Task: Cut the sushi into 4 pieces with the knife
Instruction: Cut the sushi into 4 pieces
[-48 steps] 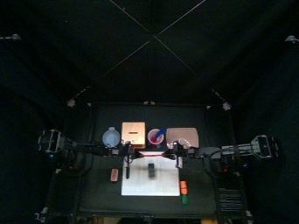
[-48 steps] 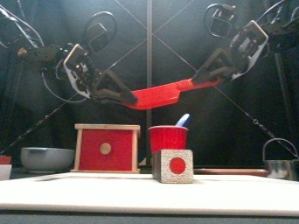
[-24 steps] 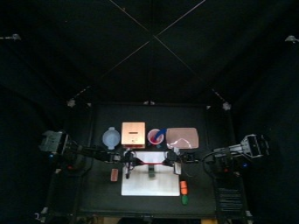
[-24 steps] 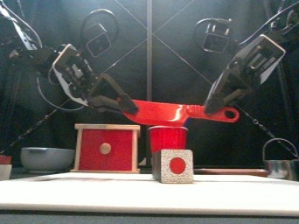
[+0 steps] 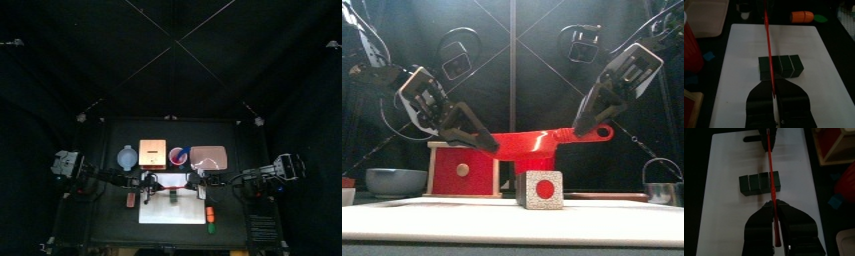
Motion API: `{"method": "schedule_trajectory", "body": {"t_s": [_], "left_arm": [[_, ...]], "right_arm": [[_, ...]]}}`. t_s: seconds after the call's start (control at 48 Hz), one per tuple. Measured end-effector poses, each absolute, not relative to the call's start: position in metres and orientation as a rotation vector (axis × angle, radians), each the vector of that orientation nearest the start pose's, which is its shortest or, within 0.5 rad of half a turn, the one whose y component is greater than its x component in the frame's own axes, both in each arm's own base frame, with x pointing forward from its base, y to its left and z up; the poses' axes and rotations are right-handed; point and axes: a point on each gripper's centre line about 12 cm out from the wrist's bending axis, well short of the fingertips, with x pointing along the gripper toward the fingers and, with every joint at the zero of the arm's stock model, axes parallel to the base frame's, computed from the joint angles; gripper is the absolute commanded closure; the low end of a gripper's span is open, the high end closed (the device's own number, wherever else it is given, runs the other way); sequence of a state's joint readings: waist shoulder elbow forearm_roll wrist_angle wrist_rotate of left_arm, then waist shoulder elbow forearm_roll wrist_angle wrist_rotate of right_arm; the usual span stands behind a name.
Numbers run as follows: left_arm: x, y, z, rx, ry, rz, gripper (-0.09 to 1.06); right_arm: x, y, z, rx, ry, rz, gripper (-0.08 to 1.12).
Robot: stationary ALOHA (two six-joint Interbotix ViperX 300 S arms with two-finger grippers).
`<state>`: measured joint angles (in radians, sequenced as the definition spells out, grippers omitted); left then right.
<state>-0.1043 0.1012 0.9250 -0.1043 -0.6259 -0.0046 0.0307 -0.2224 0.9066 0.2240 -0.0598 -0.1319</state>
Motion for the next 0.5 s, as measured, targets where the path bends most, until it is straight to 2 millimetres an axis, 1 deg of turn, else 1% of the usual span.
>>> {"method": "schedule_trajectory", "body": {"t_s": [0.208,0.5], "left_arm": [[0.352,-0.030,0.113,-0.054,0.412,-0.024,0.78],[0.354,-0.026,0.112,-0.058,0.414,-0.009,0.78]], "right_arm": [[0.322,0.006,0.163,0.075,0.661,-0.020,1.01],[0.323,-0.003,0.160,0.082,0.668,-0.047,1.01]]}}
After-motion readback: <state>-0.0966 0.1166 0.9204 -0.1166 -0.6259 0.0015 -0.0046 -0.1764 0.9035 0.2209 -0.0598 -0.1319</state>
